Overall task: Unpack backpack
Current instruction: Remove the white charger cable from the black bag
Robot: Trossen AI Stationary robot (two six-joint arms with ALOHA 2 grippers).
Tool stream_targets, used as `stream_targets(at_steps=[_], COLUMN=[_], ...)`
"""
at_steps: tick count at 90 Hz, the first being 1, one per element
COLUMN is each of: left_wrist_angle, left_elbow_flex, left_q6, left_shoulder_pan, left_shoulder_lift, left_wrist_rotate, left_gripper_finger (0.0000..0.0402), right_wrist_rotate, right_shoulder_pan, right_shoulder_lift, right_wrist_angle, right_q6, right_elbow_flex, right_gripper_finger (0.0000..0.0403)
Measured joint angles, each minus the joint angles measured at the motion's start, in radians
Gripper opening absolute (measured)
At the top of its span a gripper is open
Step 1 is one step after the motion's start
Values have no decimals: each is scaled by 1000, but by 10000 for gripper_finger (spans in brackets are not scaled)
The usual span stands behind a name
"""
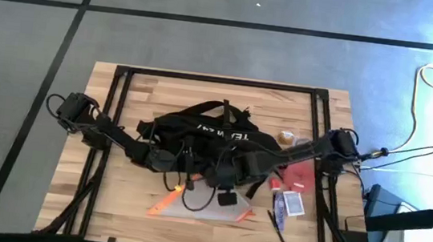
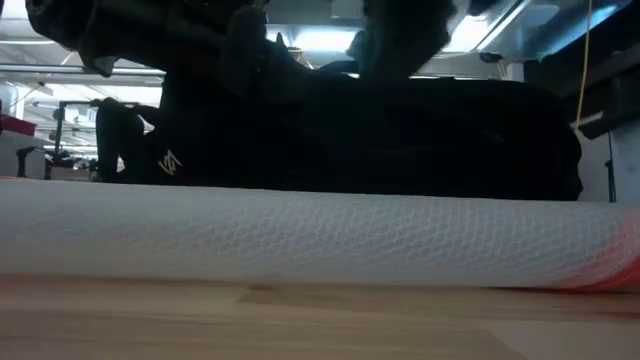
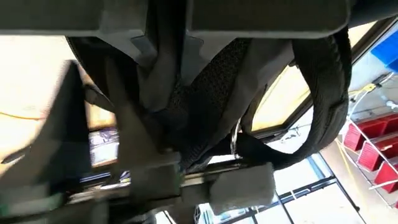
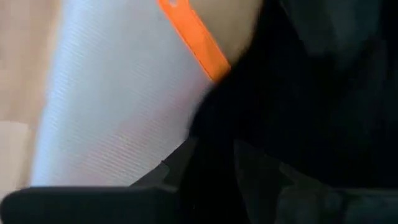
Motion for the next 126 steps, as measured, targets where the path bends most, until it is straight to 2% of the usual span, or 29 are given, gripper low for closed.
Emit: stream_targets(at_steps=[11, 35, 41, 52, 59, 71, 92, 115, 126], left_wrist_angle=[-1, -4, -4, -1, 0, -3, -2, 10, 10], left_elbow_flex=[0, 0, 0, 0, 0, 0, 0, 0, 0], left_q6=[2, 0, -2, -7, -10, -9, -9, -6, -6], left_shoulder_pan=[0, 0, 0, 0, 1, 2, 0, 2, 2], left_shoulder_lift=[0, 0, 0, 0, 0, 0, 1, 2, 3], left_wrist_rotate=[0, 0, 0, 0, 0, 2, 11, 10, 9], left_gripper_finger=[0, 0, 0, 0, 0, 0, 0, 0, 0], right_wrist_rotate=[-4, 56, 98, 269, 303, 303, 149, 141, 198], right_shoulder_pan=[-4, 22, 35, 51, 50, 50, 47, 22, 7], right_shoulder_lift=[5, 66, 75, 86, 86, 87, 87, 110, 126], right_wrist_angle=[13, 5, 3, -40, -45, -2, 36, 29, 22], right_q6=[-28, -65, -65, -24, -8, -4, -36, -49, -65], right_elbow_flex=[0, 0, 0, -3, -15, -57, -67, -65, -66], right_gripper_finger=[78, 90, 97, 101, 101, 101, 101, 101, 101])
